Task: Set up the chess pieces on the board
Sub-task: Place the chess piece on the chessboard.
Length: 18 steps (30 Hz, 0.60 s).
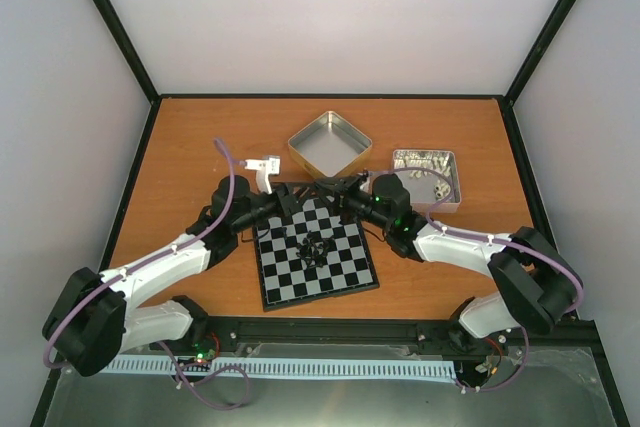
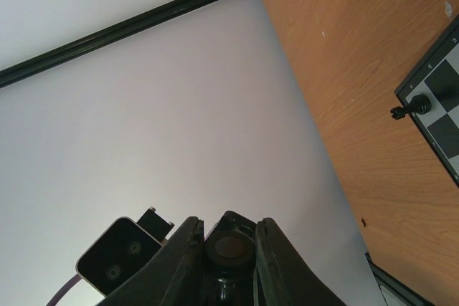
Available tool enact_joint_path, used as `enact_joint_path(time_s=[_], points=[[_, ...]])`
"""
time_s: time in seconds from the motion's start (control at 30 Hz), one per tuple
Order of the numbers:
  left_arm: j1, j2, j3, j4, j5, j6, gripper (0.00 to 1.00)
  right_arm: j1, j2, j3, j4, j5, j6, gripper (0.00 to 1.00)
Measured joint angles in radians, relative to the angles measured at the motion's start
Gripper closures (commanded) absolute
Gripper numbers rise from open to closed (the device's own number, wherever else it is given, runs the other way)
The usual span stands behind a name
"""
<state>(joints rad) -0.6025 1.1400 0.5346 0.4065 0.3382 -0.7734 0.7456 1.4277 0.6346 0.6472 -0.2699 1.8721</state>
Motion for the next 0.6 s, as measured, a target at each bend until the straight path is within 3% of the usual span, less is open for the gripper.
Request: enact_joint_path(time_s=[0.3, 0.6], points=[[0.0, 0.006, 0.0, -0.024, 0.036, 0.068, 0.62, 0.0, 0.006, 0.0, -0.013, -0.035, 0.006, 0.8], [-0.001, 0.012, 0.0, -0.04, 0.059, 0.1, 0.69, 0.0, 0.006, 0.0, -0.029, -0.045, 0.006, 0.8]])
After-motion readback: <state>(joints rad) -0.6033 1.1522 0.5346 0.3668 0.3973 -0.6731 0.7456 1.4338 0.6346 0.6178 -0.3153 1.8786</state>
